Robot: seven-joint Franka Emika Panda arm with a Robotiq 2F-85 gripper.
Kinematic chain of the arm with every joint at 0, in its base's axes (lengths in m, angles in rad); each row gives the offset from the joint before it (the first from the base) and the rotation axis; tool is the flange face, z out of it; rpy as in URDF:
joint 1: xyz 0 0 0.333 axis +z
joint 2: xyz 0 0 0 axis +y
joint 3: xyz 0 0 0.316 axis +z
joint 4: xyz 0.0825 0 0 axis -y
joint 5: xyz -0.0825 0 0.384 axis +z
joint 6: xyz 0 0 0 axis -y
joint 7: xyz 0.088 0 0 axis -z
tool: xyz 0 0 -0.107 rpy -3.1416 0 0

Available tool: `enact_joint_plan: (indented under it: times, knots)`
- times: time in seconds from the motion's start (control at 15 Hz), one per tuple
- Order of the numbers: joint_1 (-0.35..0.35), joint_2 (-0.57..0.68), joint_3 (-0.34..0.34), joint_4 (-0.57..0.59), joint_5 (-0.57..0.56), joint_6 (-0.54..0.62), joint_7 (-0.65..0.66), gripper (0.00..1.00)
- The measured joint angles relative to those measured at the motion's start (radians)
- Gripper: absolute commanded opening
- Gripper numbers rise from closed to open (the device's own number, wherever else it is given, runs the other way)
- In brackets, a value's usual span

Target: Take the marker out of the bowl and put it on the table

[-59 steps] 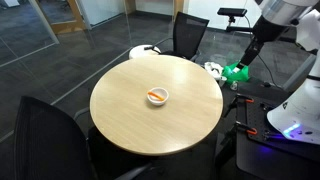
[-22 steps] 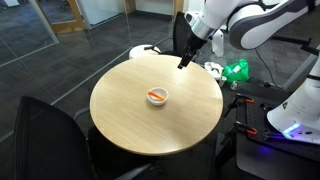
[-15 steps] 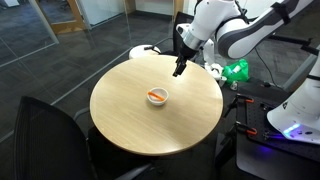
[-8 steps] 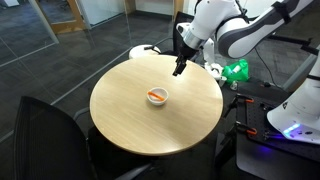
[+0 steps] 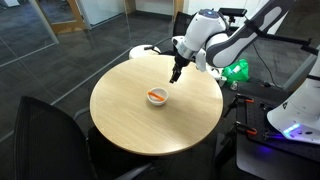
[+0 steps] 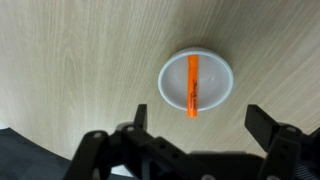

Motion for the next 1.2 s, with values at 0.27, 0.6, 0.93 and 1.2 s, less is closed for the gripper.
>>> enact_joint_plan:
  times: [0.27, 0.6, 0.93, 1.2]
  knots:
    - [0.000, 0.126, 0.004, 0.081, 0.080, 0.016, -0.097, 1.00]
    - [0.000, 0.236, 0.016, 0.196, 0.116, 0.006, -0.137, 1.00]
    - [0.000, 0.308, 0.016, 0.295, 0.116, -0.047, -0.137, 0.81]
    - [0.002, 0.358, 0.023, 0.366, 0.117, -0.108, -0.153, 0.77]
